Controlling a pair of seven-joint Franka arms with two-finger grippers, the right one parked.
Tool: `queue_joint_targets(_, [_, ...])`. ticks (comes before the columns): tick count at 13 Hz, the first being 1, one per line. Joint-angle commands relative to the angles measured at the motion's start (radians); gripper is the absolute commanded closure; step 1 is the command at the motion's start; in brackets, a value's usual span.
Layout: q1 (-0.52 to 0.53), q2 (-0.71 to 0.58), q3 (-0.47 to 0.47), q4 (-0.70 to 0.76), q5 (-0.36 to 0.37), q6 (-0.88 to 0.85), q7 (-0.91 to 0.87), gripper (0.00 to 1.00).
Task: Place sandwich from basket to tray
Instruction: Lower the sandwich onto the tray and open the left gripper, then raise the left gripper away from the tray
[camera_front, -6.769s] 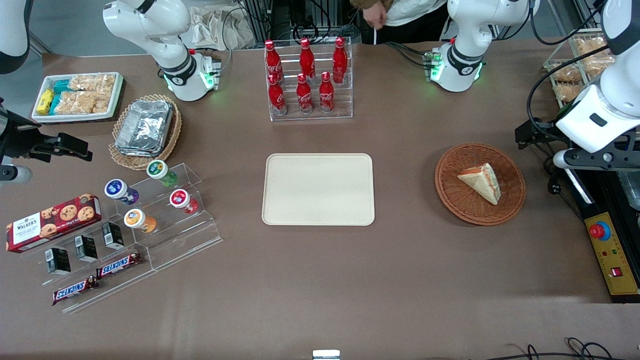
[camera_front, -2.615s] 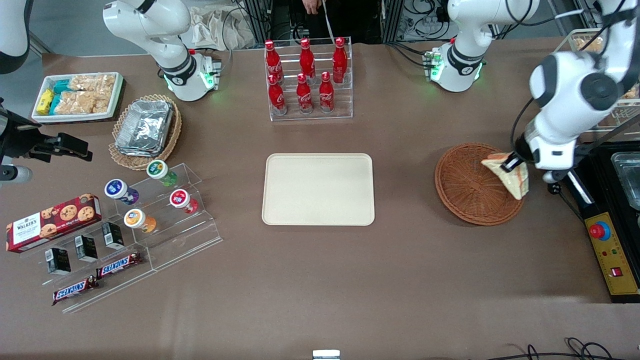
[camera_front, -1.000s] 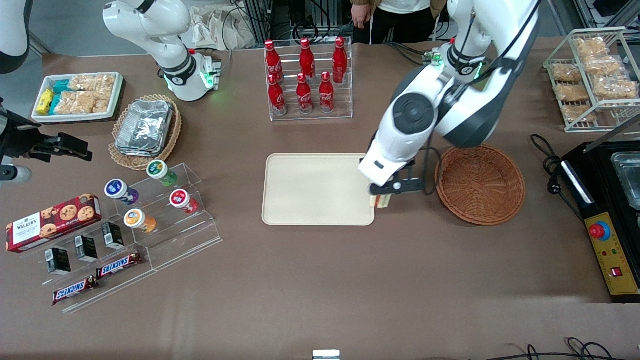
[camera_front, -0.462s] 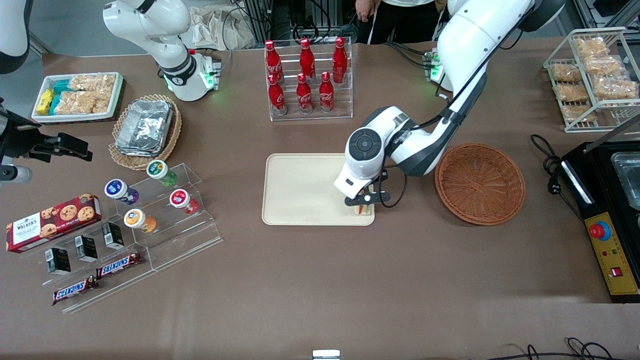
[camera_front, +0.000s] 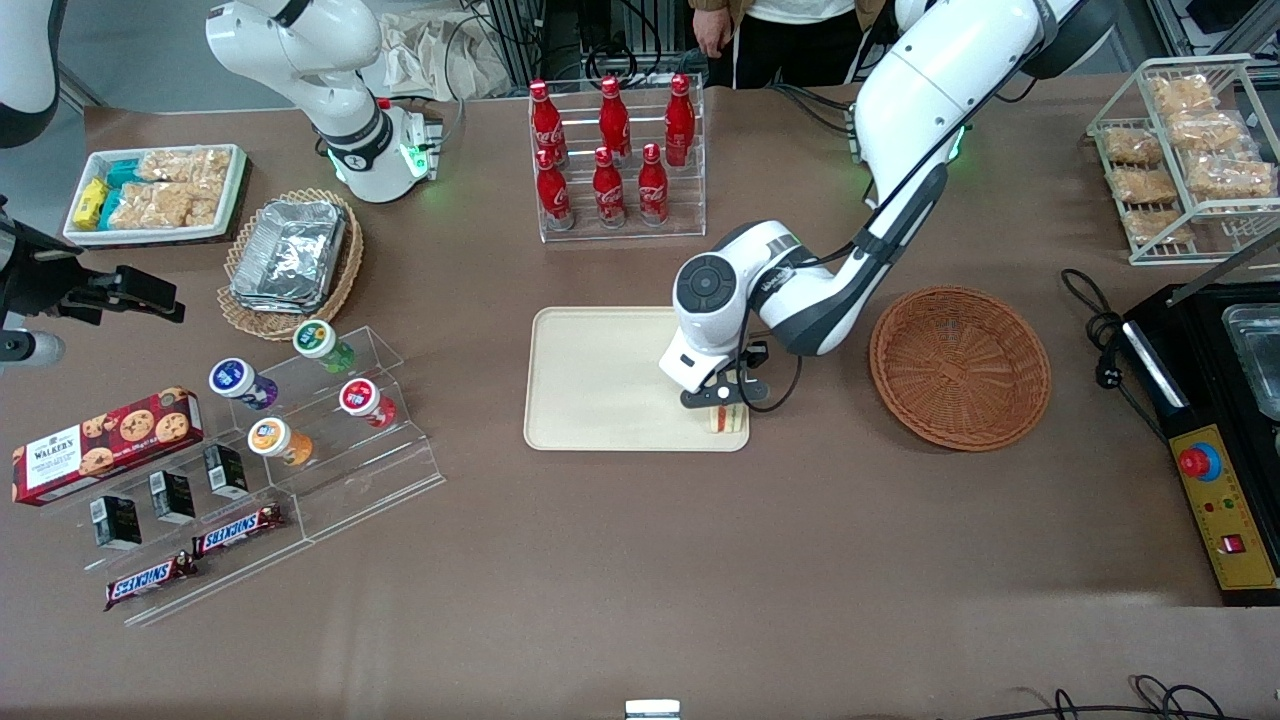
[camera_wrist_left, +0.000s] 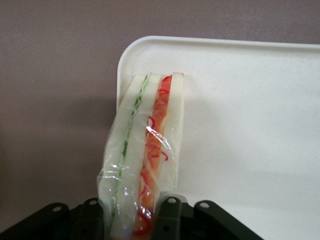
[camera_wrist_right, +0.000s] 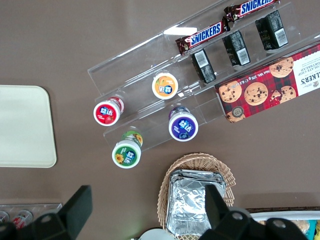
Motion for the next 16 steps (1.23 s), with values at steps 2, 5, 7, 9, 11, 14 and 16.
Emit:
queue_joint_targets(2, [-0.004, 0.006, -0.002, 0.012, 0.025, 0.015, -0.037, 0.00])
queue_joint_targets(5, [0.008, -0.023, -0.002, 0.027, 0.017, 0.001, -0.031, 0.00])
queue_joint_targets(7, [0.010, -0.066, -0.002, 0.066, 0.014, -0.039, -0.078, 0.00])
queue_joint_targets(9, [0.045, -0.131, -0.005, 0.096, -0.012, -0.112, -0.094, 0.00])
queue_joint_targets(11, [0.067, -0.201, -0.003, 0.150, -0.093, -0.174, -0.080, 0.00])
queue_joint_targets(14, [0.122, -0.276, -0.002, 0.224, -0.158, -0.300, -0.004, 0.00])
queue_joint_targets(16, [0.174, -0.361, 0.041, 0.254, -0.271, -0.364, 0.120, 0.00])
